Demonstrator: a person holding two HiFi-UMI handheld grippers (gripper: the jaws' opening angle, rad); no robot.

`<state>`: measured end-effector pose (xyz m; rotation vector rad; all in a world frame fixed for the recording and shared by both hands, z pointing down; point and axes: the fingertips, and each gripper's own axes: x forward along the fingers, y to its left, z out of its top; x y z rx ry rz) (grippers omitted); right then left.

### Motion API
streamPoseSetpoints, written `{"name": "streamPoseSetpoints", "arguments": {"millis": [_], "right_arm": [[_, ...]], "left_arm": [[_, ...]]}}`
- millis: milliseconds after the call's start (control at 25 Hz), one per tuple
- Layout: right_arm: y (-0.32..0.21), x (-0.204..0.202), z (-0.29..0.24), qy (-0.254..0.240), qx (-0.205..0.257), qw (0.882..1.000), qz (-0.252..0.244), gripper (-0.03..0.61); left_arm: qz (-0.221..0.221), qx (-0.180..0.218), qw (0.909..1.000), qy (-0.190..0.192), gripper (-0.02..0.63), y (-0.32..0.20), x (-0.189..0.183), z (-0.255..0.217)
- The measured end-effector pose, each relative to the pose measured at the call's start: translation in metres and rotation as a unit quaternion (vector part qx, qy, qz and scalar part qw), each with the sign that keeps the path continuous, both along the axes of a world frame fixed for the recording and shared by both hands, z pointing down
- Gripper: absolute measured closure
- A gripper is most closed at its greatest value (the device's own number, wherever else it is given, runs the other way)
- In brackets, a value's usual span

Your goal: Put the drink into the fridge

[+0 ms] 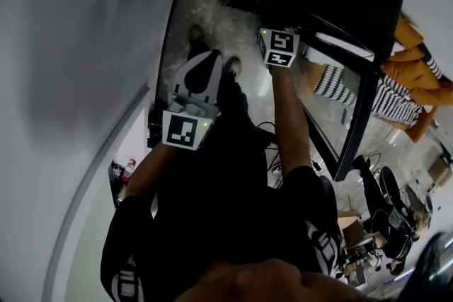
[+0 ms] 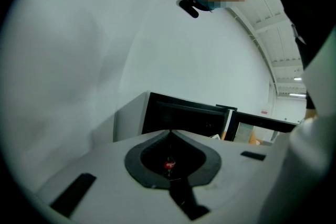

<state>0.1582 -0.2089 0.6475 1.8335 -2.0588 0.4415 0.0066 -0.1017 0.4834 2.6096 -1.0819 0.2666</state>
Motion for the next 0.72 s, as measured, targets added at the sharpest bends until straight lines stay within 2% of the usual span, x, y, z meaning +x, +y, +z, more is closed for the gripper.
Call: {"name": "streamPoseSetpoints", "arguments": {"millis": [200,720], "right_arm": [[-0.015,0.001,0.011,-0.005,0.014,1.000,0.003,0.453],[-0.040,0.007,0.055,0.000,0.003,1.000,0.003,0.453]], "left_arm": [[0.006,-0.004,1.0000,-0.005,0.609,0.001,0.000,0.005],[-0.010,-0.017,0.9998,-0.002,0.609,0.002,0.000,0.015]]}}
